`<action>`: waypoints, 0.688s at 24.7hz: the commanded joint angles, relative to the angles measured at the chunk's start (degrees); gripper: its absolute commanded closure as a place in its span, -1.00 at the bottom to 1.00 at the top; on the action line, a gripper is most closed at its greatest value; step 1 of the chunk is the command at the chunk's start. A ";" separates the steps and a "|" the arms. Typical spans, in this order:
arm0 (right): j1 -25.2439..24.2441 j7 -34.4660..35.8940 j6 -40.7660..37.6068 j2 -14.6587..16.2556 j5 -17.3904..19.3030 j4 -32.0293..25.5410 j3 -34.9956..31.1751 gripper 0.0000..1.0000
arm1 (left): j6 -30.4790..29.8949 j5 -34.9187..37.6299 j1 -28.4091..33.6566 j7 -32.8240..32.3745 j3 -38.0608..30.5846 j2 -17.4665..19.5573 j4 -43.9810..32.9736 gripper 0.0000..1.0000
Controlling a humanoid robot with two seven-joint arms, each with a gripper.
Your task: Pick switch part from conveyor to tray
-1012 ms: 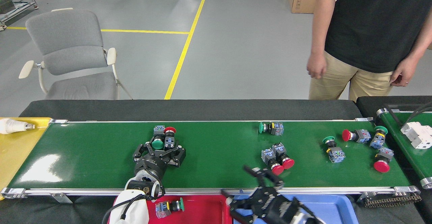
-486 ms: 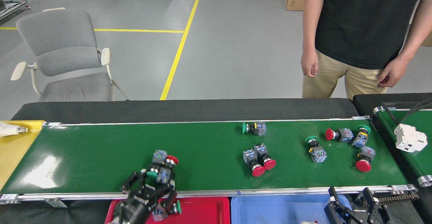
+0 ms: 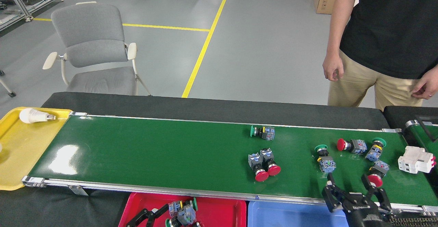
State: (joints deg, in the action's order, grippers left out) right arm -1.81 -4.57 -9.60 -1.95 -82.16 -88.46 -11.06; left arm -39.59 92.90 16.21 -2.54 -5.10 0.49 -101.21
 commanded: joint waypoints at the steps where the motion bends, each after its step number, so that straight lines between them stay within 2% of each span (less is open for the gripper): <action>1: 3.21 -1.06 0.20 0.37 -0.19 2.24 2.18 -1.00 | 12.16 -0.18 -0.39 0.61 -2.55 -0.31 -0.66 -1.00; 3: 6.20 -1.67 0.28 0.28 -0.19 5.67 4.65 -1.00 | 25.26 -0.35 -0.92 0.61 -3.87 0.13 0.22 -1.00; 4: 7.08 -1.94 0.37 0.28 -0.19 6.55 5.35 -1.00 | 28.86 -0.35 -1.01 0.61 -4.39 0.22 1.10 -1.00; 7: 9.10 -5.27 4.85 0.55 -0.10 8.66 9.12 -1.00 | 30.09 -0.35 -1.18 0.61 -6.59 0.22 2.77 -1.00; 8: 9.37 -5.54 6.61 0.55 -0.19 9.45 10.71 -0.91 | 29.92 -0.35 -1.27 0.61 -6.42 0.30 2.86 -1.00; 9: 9.54 -5.54 7.49 0.72 -0.19 9.71 11.85 -0.58 | 29.83 -0.44 -1.45 0.61 -6.24 0.39 2.86 -1.00; 10: 9.63 -5.54 7.49 1.25 -0.10 9.71 12.82 -0.13 | 29.39 -0.44 -1.80 0.52 -6.24 0.39 2.77 -1.00; 11: 9.89 -5.54 7.49 2.30 -0.02 9.80 13.35 0.18 | 28.60 -0.44 -2.06 0.43 -6.24 0.39 2.68 -1.00; 13: 10.51 -5.63 7.49 2.74 0.42 9.63 13.43 0.42 | 27.28 -0.44 -2.59 0.43 -6.24 0.39 2.60 -1.00; 17: 10.69 -5.63 7.14 2.74 0.42 9.54 14.14 0.56 | 26.67 -0.44 -2.94 0.43 -6.24 0.39 2.25 -1.00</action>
State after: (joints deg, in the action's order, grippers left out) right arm 7.77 -10.12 -2.34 0.47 -81.87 -78.35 2.89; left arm -12.52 92.71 13.80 -2.14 -11.27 0.43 -98.07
